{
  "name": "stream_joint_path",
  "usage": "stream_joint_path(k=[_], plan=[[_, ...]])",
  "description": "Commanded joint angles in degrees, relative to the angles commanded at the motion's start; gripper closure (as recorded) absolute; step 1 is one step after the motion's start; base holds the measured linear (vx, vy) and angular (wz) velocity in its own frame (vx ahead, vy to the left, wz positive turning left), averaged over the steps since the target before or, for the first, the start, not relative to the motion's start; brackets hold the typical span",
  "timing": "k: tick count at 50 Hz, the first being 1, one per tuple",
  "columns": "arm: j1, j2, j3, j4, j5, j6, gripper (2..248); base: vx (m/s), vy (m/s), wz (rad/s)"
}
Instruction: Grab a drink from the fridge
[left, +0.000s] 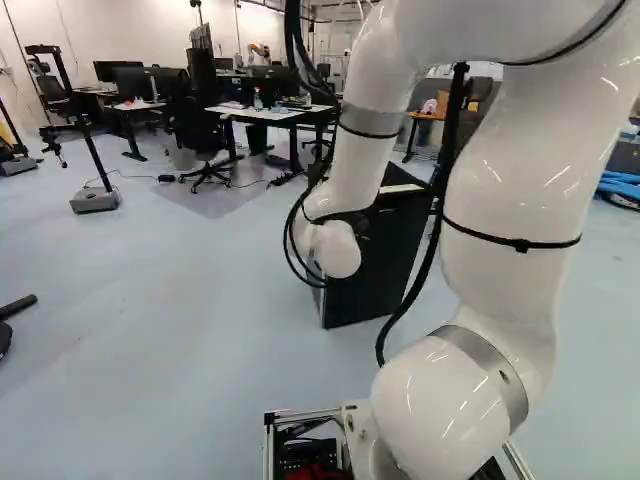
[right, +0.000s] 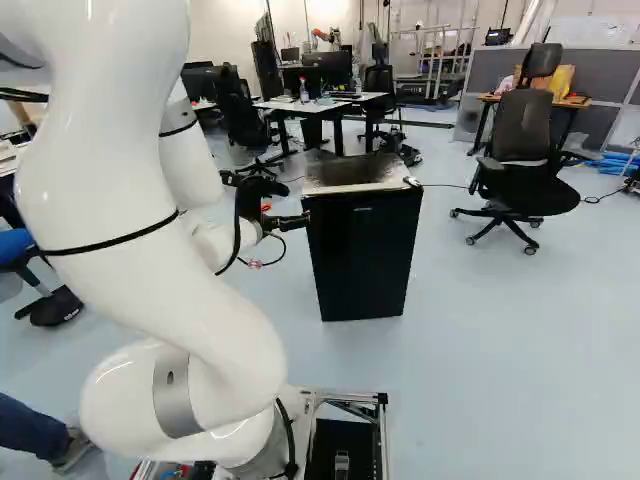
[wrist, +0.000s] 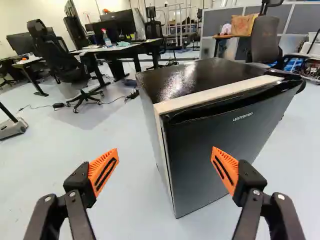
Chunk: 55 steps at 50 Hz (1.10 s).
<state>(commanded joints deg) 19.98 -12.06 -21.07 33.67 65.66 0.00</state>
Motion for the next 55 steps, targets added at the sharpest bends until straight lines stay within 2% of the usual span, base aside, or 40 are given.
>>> stream_joint_path(k=[55], plan=[[3.32, -14.87, -8.15, 10.01, 12.12, 0.00, 3, 0.000, 0.000, 0.000]])
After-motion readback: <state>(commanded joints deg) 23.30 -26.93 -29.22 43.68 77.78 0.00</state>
